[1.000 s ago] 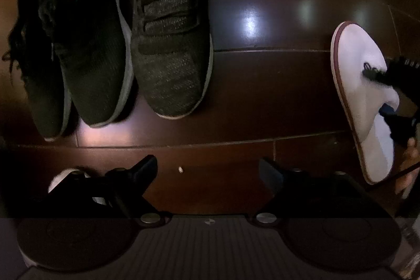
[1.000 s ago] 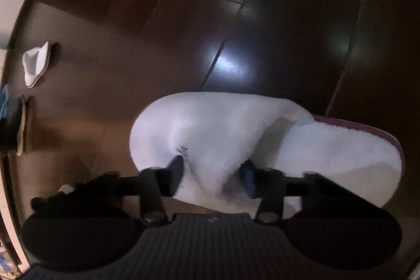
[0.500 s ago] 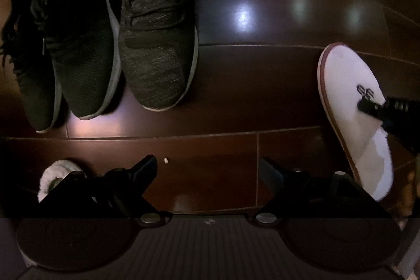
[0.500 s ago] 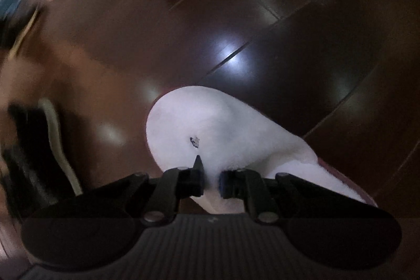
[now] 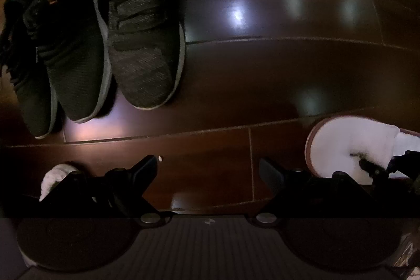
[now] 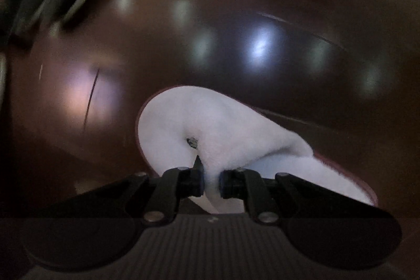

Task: Organize scattered shoes
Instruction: 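Lower both white slippers beside the sneakers and align them side by side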

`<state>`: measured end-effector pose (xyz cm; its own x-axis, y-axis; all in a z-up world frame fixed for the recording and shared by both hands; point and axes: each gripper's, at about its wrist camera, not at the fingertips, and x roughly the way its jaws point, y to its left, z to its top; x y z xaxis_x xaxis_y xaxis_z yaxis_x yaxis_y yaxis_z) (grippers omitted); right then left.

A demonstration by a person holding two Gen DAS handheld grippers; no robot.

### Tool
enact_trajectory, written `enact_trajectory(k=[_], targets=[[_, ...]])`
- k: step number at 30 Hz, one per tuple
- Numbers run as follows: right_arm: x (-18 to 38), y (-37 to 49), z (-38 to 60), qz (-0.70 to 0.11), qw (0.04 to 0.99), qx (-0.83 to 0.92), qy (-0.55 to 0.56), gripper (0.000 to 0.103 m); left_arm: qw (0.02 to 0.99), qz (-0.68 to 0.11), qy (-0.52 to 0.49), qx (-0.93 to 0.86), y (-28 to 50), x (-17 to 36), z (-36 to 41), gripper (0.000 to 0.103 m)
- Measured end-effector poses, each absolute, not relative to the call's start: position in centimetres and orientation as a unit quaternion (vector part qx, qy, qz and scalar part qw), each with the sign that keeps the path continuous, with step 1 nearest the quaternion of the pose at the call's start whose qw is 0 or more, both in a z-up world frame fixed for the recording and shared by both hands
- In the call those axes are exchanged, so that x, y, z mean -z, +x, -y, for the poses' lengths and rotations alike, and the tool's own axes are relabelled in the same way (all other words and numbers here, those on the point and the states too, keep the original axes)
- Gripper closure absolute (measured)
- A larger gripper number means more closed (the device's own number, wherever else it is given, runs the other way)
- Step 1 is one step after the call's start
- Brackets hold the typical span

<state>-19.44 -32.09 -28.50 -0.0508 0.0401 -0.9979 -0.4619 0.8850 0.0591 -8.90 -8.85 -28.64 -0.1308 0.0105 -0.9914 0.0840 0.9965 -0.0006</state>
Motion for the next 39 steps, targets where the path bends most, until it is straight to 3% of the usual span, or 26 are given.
enact_trajectory(k=[7, 12, 16, 19, 21, 23, 30, 35, 39], targets=[[30.8, -23.6, 30.3, -0.683, 0.583, -0.311, -0.312, 0.091, 0.658, -0.751, 0.041, 0.039, -9.3, 28.6, 9.8, 0.014], [32.3, -24.5, 30.3, -0.664, 0.561, -0.333, -0.365, 0.091, 0.657, -0.751, 0.046, 0.043, -9.5, 28.6, 10.1, 0.014], [33.4, -24.3, 30.4, -0.651, 0.577, -0.320, -0.375, 0.082, 0.657, -0.751, 0.049, 0.049, -9.6, 28.6, 10.4, 0.014], [33.3, -24.7, 31.3, -0.672, 0.603, -0.285, -0.323, 0.077, 0.659, -0.748, 0.056, 0.054, -9.7, 28.5, 10.8, 0.014], [33.1, -24.0, 31.8, -0.680, 0.624, -0.254, -0.289, 0.062, 0.658, -0.748, 0.058, 0.053, -9.7, 28.7, 10.8, 0.014], [32.9, -23.6, 32.3, -0.684, 0.643, -0.224, -0.263, 0.038, 0.657, -0.750, 0.059, 0.051, -9.7, 28.9, 10.7, 0.014], [32.1, -22.9, 34.3, -0.708, 0.696, -0.077, -0.096, 0.024, 0.656, -0.751, 0.057, 0.050, -9.3, 29.0, 10.7, 0.014], [31.5, -24.6, 37.6, -0.681, 0.717, 0.090, 0.116, 0.011, 0.656, -0.751, 0.057, 0.050, -9.2, 29.0, 10.9, 0.014], [32.3, -22.9, 40.5, -0.662, 0.698, 0.161, 0.221, 0.009, 0.655, -0.752, 0.059, 0.050, -9.3, 29.0, 10.9, 0.014]])
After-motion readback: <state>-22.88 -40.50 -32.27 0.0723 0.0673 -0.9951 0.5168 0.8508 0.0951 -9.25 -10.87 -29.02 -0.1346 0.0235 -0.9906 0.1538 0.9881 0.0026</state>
